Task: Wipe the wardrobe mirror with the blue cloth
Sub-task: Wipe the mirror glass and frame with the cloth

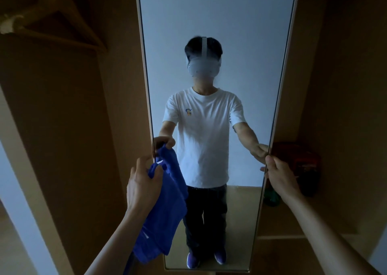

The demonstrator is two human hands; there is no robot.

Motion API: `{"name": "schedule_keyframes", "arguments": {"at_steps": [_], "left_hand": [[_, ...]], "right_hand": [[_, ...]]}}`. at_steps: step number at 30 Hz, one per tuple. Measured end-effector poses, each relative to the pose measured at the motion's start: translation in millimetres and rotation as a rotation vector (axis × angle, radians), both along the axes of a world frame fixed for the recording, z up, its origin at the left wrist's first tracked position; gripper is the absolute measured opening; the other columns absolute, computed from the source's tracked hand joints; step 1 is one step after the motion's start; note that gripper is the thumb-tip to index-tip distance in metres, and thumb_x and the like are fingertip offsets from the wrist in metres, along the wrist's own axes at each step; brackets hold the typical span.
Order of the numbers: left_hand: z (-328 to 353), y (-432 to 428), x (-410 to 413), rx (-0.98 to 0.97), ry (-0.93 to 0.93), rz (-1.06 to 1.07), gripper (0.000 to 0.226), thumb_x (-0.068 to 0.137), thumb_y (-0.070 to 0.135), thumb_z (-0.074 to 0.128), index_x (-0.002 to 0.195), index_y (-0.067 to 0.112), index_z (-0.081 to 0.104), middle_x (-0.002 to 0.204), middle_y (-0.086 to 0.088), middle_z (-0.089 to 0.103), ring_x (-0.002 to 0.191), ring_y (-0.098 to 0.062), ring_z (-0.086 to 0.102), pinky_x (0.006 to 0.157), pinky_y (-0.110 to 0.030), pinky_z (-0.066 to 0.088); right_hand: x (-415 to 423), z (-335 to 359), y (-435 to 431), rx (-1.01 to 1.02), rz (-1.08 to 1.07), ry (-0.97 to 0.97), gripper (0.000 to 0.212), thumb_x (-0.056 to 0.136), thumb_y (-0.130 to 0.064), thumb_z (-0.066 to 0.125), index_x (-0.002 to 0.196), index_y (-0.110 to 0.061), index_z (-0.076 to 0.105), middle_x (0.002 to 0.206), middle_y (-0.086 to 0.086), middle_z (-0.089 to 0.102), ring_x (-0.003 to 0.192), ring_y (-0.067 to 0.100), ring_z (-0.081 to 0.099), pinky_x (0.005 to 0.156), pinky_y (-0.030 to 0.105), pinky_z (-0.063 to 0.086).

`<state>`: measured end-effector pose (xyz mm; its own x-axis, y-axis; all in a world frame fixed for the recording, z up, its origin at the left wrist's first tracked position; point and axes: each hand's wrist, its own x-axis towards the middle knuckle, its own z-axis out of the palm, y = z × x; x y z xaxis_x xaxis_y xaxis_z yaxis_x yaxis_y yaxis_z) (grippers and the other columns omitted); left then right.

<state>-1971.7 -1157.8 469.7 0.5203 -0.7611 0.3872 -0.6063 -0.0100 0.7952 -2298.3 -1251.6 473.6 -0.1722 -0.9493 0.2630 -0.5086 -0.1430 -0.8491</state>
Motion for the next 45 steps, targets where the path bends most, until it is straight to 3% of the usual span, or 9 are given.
{"name": "schedule_keyframes", "arguments": {"at_steps": [7,12,17,20,24,28,40,43,45], "left_hand": [[14,23,-33,-0.078,0.193,-0.195,0.019,0.101,0.039,0.061,0.114,0.027,0.067,0.098,0.005,0.07,0.077,-0.005,0.066,0.051,-0.011,0.046],[34,32,-58,-0.167,0.322,-0.398,0.016,0.1,0.039,0.063,0.111,0.033,0.073,0.095,0.007,0.077,0.088,-0.002,0.072,0.075,-0.02,0.057],[54,41,-78,-0.254,0.483,-0.503,0.023,0.101,0.04,0.062,0.118,0.03,0.073,0.099,0.002,0.079,0.097,-0.012,0.074,0.086,-0.032,0.06],[64,48,-84,-0.314,0.552,-0.534,0.023,0.103,0.036,0.059,0.118,0.025,0.072,0.097,0.0,0.079,0.094,-0.014,0.075,0.083,-0.03,0.062],[67,54,-82,-0.394,0.616,-0.507,0.022,0.103,0.034,0.059,0.117,0.022,0.072,0.095,0.001,0.079,0.092,-0.014,0.075,0.078,-0.026,0.063],[68,56,-83,-0.461,0.705,-0.455,0.022,0.103,0.036,0.056,0.117,0.023,0.067,0.082,0.012,0.076,0.078,-0.002,0.072,0.064,-0.016,0.056],[69,44,-70,-0.28,0.71,-0.496,0.029,0.099,0.046,0.057,0.125,0.035,0.049,0.098,-0.002,0.076,0.093,-0.019,0.075,0.083,-0.037,0.062],[64,45,-69,-0.278,0.445,-0.371,0.048,0.094,0.036,0.07,0.128,0.041,0.037,0.12,0.004,0.057,0.103,-0.013,0.065,0.087,-0.039,0.06],[63,48,-73,-0.365,0.214,-0.286,0.044,0.093,0.027,0.073,0.124,0.041,0.043,0.118,0.015,0.05,0.104,-0.001,0.057,0.082,-0.024,0.052]], "right_hand": [[14,-14,34,0.065,-0.042,0.214,0.039,0.101,-0.033,0.05,0.134,-0.013,0.043,0.137,0.015,0.04,0.095,0.025,0.06,0.067,0.031,0.044],[27,13,72,0.07,0.197,0.193,0.046,0.103,-0.042,0.046,0.139,-0.014,0.05,0.136,0.007,0.056,0.109,0.015,0.06,0.084,0.03,0.05],[34,40,107,0.212,0.646,-0.178,0.052,0.099,-0.06,0.037,0.123,-0.025,0.068,0.116,-0.009,0.073,0.112,0.01,0.066,0.098,0.028,0.048],[28,43,111,0.206,0.721,-0.317,0.041,0.094,-0.047,0.059,0.126,-0.021,0.065,0.122,-0.002,0.071,0.116,0.017,0.066,0.101,0.033,0.049],[23,39,107,0.307,0.811,-0.648,0.061,0.079,-0.016,0.079,0.136,-0.012,0.055,0.129,0.01,0.068,0.119,0.027,0.064,0.097,0.037,0.05],[37,27,113,0.36,0.924,-1.064,0.069,0.066,-0.032,0.091,0.127,-0.011,0.068,0.137,0.013,0.062,0.123,0.03,0.062,0.096,0.041,0.05],[61,68,122,0.191,0.706,-0.939,0.031,0.093,-0.019,0.061,0.122,-0.012,0.066,0.117,0.015,0.072,0.106,0.032,0.071,0.094,0.05,0.052],[63,76,119,0.114,0.699,-0.909,0.033,0.097,-0.021,0.06,0.128,-0.014,0.063,0.122,0.016,0.07,0.115,0.034,0.067,0.105,0.055,0.047],[66,79,116,0.071,0.691,-0.898,0.037,0.095,-0.021,0.062,0.131,-0.015,0.061,0.123,0.015,0.07,0.115,0.034,0.067,0.104,0.055,0.047]]}}
